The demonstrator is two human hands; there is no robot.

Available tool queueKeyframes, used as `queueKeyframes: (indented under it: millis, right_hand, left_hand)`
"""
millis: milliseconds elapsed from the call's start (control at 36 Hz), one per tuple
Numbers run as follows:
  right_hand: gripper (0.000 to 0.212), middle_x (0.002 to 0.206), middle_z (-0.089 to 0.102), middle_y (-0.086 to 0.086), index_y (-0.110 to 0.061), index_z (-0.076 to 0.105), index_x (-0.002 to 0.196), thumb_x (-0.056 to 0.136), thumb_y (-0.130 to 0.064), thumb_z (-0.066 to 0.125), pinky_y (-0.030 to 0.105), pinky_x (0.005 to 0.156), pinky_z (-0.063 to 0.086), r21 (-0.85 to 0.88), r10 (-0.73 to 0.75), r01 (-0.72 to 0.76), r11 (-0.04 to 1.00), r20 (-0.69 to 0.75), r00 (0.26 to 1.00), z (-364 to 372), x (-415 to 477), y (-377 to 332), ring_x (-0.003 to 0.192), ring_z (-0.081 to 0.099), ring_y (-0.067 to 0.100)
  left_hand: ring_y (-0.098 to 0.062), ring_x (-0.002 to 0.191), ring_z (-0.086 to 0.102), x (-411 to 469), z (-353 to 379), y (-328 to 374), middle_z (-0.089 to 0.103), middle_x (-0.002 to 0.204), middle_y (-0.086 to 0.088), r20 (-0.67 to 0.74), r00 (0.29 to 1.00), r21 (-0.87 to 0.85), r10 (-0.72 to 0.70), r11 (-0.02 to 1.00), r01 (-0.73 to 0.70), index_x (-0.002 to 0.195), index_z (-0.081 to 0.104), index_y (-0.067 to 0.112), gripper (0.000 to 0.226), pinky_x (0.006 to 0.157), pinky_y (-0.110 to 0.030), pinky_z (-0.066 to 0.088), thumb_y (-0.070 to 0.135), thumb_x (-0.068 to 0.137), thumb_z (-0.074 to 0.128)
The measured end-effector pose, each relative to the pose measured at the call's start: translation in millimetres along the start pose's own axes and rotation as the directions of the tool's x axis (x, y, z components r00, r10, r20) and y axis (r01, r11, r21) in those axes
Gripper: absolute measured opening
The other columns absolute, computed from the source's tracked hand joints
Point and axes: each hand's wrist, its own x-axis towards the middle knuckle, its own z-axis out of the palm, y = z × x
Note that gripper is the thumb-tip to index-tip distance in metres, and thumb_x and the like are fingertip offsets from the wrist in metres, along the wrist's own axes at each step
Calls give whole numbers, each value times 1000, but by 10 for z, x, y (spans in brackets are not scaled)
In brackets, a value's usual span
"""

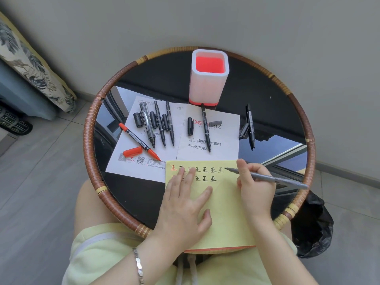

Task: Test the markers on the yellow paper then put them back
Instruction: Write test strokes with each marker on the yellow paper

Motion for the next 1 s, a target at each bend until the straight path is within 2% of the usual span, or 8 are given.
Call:
queueKeyframes:
  millis: [139,250,306,528,639,722,806,1000]
  right_hand:
    - [6,80,60,-2,-18,59,92,88,-15,57,9,60,50,-68,101,-91,994,155,983,-225,189,-159,73,57,7]
    - [17,74,58,-6,-12,60,94,93,-24,48,2,57,44,-239,42,18,971,245,969,-296,367,-397,68,58,-2]
    - [25,71,57,-5,-11,60,84,94,-29,45,5,51,41,-364,27,83,928,288,957,-264,482,-513,61,57,-4]
    - [49,65,59,13,7,60,73,87,-40,56,30,56,43,-713,62,257,653,389,919,178,878,-432,60,54,27]
    - [46,63,64,7,3,67,80,86,-42,57,30,56,43,-762,-32,311,567,357,933,376,928,-439,67,62,27]
    - [48,80,70,16,2,67,91,87,-44,56,33,60,48,-797,-47,322,510,348,936,440,952,-435,76,65,31]
    - [50,90,71,18,4,66,96,87,-44,55,40,71,54,-784,-69,327,528,344,936,405,960,-406,82,65,34]
    - [16,94,64,5,-11,62,99,90,-23,55,25,67,43,-727,-154,242,642,187,970,8,966,-396,77,55,14]
  left_hand:
    - [-37,128,40,42,3,49,52,133,-18,-16,999,30,33,999,-33,100,64,23,37,105,-45,23,40,73,44]
    - [-37,128,38,36,33,57,53,131,-19,-16,999,59,48,997,-47,102,58,22,35,106,-46,22,40,75,43]
    - [-36,129,34,30,46,53,52,133,-19,-11,999,75,51,996,-50,104,55,22,35,107,-46,21,40,75,43]
    - [-35,131,32,28,-2,64,50,135,-18,35,999,55,39,998,-41,116,54,30,42,108,-45,18,40,76,43]
    - [-33,132,28,22,-8,58,49,137,-17,56,998,34,37,999,-39,118,55,32,44,110,-42,12,40,77,44]
    - [-33,132,29,27,-12,57,49,136,-17,60,997,32,37,999,-39,118,57,32,44,111,-42,12,40,76,44]
    - [-33,131,30,29,-6,56,50,135,-18,55,998,29,43,999,-44,117,60,31,44,110,-44,16,40,76,45]
    - [-33,131,30,32,-14,53,50,136,-18,71,997,37,36,999,-38,118,60,31,45,111,-41,10,42,78,42]
